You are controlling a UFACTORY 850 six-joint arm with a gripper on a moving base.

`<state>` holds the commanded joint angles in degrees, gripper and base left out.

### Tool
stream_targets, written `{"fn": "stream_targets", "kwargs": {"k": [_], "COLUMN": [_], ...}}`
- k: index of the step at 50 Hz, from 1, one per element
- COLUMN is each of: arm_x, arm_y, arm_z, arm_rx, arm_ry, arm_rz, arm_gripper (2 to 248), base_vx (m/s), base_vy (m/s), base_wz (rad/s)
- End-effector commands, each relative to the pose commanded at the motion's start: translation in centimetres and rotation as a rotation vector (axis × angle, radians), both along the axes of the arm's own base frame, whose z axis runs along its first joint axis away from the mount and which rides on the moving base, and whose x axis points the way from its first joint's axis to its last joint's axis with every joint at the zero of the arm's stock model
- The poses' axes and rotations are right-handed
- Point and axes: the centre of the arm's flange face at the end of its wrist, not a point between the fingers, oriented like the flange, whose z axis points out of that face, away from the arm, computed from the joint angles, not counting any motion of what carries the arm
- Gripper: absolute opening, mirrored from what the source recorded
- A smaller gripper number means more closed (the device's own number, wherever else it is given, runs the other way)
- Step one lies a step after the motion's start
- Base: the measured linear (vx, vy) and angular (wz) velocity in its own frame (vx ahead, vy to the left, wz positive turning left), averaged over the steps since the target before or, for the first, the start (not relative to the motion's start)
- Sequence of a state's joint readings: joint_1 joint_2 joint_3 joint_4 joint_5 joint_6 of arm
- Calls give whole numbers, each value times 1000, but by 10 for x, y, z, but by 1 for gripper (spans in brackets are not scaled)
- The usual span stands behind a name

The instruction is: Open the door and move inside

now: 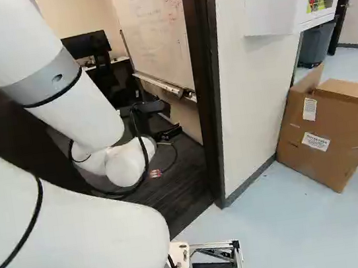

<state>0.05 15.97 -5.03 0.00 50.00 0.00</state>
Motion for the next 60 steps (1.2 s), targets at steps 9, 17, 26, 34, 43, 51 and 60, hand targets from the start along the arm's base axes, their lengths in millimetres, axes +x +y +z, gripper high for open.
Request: {"fn": "stream_targets", "kwargs": {"k": [9, 17, 26, 34, 43, 51, 60], "arm_x": [0, 0, 0, 0, 0, 0, 0], "arm_y": [0, 0, 0, 0, 0, 0, 0], "arm_z": [0, 0, 0, 0, 0, 0, 0], "arm_rx": [0, 0, 0, 0, 0, 0, 0], "arm_ry": [0, 0, 0, 0, 0, 0, 0], "arm_rz": [-1, -1, -1, -1, -1, -1, -1], "arm_gripper": [247, 247, 247, 247, 247, 247, 247], "base_vx": [0, 0, 0, 45, 24, 25, 37], "base_vy": [0, 0, 19, 52, -4, 18, 28], "base_wz": [0, 0, 36, 46, -16, 83, 128]}}
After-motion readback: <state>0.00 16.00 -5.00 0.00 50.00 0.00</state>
